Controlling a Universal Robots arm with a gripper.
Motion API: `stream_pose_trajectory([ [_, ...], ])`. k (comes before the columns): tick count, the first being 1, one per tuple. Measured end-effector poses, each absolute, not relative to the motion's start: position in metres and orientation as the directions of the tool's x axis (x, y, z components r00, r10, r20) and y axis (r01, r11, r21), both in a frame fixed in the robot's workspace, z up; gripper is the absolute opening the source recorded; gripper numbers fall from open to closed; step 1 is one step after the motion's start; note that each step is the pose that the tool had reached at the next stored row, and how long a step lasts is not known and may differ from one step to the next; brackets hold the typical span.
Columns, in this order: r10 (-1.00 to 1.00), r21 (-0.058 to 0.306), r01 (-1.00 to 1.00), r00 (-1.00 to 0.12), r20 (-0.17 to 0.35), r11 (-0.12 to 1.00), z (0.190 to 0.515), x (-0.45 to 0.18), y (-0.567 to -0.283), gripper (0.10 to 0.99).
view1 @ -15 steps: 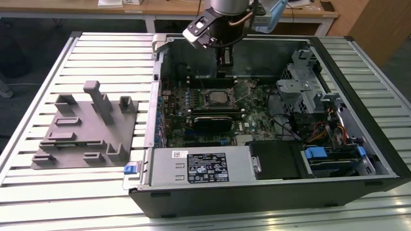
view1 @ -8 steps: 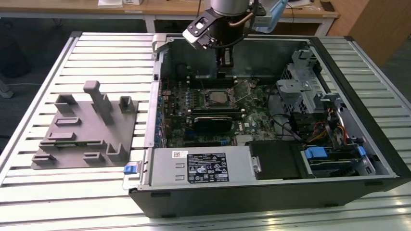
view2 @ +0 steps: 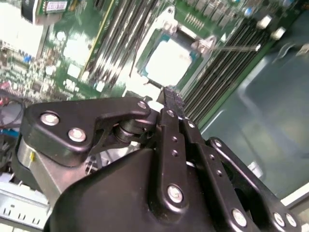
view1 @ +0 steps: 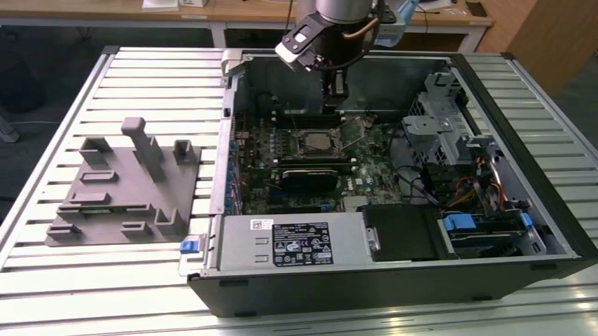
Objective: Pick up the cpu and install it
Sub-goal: 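Close the cpu cover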
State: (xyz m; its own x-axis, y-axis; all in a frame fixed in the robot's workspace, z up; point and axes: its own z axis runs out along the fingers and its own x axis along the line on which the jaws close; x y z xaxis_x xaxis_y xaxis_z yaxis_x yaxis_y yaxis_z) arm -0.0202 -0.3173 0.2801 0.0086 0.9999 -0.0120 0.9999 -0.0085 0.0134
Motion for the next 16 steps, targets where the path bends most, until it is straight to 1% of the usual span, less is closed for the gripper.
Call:
stream_pose_trajectory([
  [4,1.0,0.013,1.0,0.009,-0.012,-0.008,0.28,-0.003,-0.317,0.106],
  [16,1.0,0.013,1.0,0.008,-0.012,-0.008,0.278,0.005,-0.321,0.106],
])
